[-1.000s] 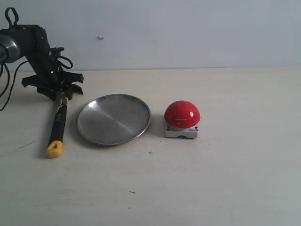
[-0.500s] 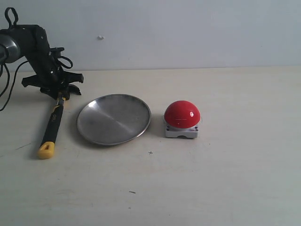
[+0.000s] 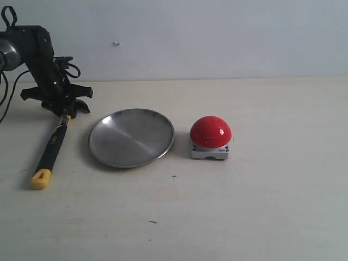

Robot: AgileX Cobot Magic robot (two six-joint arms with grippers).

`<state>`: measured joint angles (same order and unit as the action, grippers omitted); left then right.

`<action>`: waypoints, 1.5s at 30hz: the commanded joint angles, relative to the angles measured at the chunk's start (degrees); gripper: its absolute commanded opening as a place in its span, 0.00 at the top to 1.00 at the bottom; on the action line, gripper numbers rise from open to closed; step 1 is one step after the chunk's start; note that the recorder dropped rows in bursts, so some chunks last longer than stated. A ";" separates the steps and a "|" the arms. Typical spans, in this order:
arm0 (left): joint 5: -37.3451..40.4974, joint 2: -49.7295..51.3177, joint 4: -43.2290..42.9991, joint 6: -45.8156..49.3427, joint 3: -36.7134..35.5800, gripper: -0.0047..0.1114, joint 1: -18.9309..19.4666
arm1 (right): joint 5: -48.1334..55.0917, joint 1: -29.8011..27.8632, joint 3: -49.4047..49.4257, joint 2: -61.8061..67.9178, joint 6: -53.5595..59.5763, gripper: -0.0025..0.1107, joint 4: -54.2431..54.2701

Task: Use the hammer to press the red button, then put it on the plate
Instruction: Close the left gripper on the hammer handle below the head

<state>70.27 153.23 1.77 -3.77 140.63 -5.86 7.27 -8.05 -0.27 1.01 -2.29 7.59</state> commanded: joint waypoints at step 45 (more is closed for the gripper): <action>-0.31 0.62 4.20 3.07 1.95 0.74 -0.04 | -0.18 0.05 0.27 -0.28 0.07 0.98 -0.42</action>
<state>70.40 153.97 5.53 -0.89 141.83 -5.77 7.27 -8.05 -0.27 1.01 -2.29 7.59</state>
